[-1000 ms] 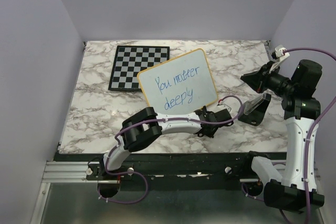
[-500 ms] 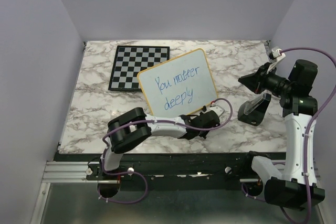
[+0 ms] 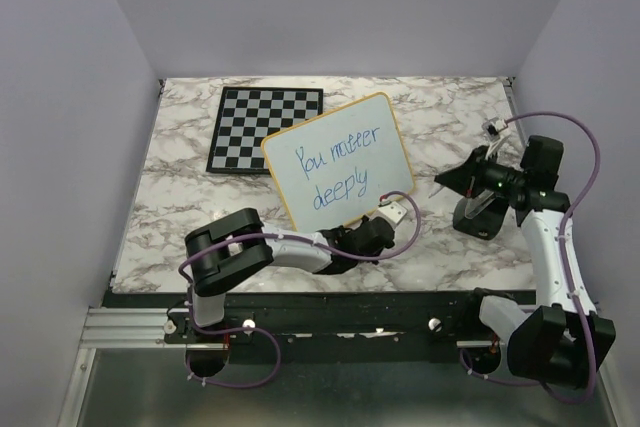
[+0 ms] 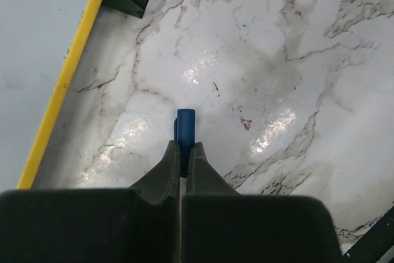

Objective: Write a sentence on the whiteboard
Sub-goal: Insert the whiteboard marker without the cap into the pen cap.

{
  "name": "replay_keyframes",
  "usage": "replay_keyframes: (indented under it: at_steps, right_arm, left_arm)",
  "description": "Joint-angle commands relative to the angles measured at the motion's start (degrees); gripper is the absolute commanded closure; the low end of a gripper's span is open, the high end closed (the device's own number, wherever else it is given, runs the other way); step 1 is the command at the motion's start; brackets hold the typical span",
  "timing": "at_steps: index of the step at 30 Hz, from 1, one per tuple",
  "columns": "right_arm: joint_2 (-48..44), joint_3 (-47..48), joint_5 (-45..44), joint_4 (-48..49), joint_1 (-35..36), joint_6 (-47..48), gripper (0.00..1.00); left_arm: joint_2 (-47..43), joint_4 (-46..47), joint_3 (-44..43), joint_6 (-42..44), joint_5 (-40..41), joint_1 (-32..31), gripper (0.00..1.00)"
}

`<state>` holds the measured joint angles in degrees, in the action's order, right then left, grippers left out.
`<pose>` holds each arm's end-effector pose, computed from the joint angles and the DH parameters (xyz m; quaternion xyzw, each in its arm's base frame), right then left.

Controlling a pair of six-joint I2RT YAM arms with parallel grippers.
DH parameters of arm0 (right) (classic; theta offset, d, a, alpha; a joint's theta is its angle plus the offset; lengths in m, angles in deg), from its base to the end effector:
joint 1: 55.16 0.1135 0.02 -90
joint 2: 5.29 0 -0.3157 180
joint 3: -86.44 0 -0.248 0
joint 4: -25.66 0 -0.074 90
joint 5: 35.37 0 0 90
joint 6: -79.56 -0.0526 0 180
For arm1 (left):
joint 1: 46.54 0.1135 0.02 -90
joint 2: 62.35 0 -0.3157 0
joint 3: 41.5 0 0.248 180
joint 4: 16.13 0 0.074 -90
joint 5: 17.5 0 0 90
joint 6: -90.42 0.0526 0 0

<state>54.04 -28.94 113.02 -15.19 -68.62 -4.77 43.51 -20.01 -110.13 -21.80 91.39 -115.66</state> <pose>0.1938 -0.0003 0.3488 -0.1699 0.7897 0.3614 0.4658 0.1574 -0.3648 0.1858 0.2951 0.8509 -0.1876 0.3921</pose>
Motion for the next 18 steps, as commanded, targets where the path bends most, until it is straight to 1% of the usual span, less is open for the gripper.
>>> replay_keyframes:
  at_steps: [1,2,5,9,10,12,13,16,18]
  right_arm:
    - [0.96,-7.44,1.99,11.28,1.15,-5.49,0.99]
    - [1.31,-9.37,1.82,14.34,1.41,-7.93,0.99]
    - [4.56,-11.05,0.67,17.78,3.69,-12.69,0.99]
    - [7.9,-12.81,-3.98,20.26,9.13,-17.79,0.99]
    - [8.51,-13.16,-5.29,20.61,9.67,-18.84,0.99]
    - [10.27,-13.96,-6.0,23.07,10.64,-22.0,1.0]
    - [10.8,-14.22,-6.88,23.33,10.81,-22.63,0.99]
    - [13.0,-14.48,-7.41,23.69,11.17,-23.51,1.0]
    - [14.93,-14.66,-7.15,24.21,11.78,-23.95,1.0]
  left_arm:
    - [1.72,-0.49,5.06,1.48,2.46,0.65,1.0]
    - [1.63,0.93,5.58,1.65,2.29,0.57,1.0]
    - [1.71,6.29,7.17,1.74,2.29,0.57,1.0]
    - [1.89,13.59,10.06,2.35,2.55,0.65,1.0]
    - [1.8,14.99,10.68,2.53,2.72,0.57,1.0]
    - [1.8,20.87,13.04,3.23,2.55,0.57,1.0]
    - [1.89,24.03,13.76,3.15,2.81,0.57,1.0]
    - [1.98,29.31,16.13,3.15,3.34,0.57,1.0]
    - [2.06,30.73,17.1,3.32,3.6,0.57,1.0]
